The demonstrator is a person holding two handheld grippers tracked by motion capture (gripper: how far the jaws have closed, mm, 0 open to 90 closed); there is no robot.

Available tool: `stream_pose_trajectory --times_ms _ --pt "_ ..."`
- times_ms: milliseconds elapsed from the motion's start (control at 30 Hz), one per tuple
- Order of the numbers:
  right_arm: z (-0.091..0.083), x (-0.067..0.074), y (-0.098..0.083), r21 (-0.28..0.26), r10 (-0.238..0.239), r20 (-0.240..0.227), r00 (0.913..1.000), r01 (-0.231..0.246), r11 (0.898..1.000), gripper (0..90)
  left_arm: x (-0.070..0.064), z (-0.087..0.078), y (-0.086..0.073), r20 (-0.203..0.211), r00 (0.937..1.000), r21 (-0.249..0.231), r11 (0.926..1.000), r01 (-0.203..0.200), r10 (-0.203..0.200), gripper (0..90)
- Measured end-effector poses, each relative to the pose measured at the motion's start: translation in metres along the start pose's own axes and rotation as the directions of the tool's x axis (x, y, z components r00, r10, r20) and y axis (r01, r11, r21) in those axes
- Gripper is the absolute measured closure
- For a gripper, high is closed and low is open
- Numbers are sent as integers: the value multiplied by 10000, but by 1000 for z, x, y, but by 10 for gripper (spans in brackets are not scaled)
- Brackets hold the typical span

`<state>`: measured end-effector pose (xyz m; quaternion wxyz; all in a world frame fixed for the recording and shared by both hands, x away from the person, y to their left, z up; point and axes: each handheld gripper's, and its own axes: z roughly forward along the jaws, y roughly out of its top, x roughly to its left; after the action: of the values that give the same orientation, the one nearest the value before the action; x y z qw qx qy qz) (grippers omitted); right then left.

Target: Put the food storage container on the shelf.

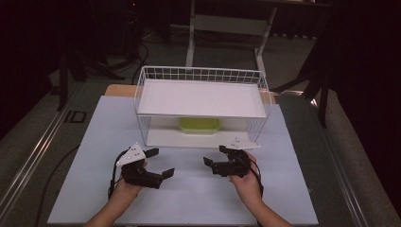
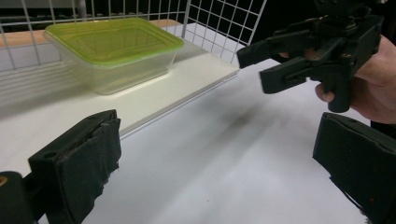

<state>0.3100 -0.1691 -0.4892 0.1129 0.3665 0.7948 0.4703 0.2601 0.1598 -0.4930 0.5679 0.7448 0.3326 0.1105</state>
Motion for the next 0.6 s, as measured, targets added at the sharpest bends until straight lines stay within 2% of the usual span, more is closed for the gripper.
stream_pose_trajectory --times_ms 33,233,333,600 --pt "-3 0 -2 101 7 -25 10000 -7 9999 185 0 -2 0 -21 10000 0 10000 -29 29 18" --pt "-17 -2 -10 -92 8 38 10000 -8 10000 187 0 -13 -4 -81 9999 14 10000 -62 62 18" --pt "-23 -4 -13 -92 32 45 10000 -32 10000 187 0 -17 -7 -132 9999 38 10000 17 -17 18" --pt "-39 -8 -22 -107 97 78 9999 -96 9999 185 -1 -25 -15 -174 9998 194 9998 -108 111 18"
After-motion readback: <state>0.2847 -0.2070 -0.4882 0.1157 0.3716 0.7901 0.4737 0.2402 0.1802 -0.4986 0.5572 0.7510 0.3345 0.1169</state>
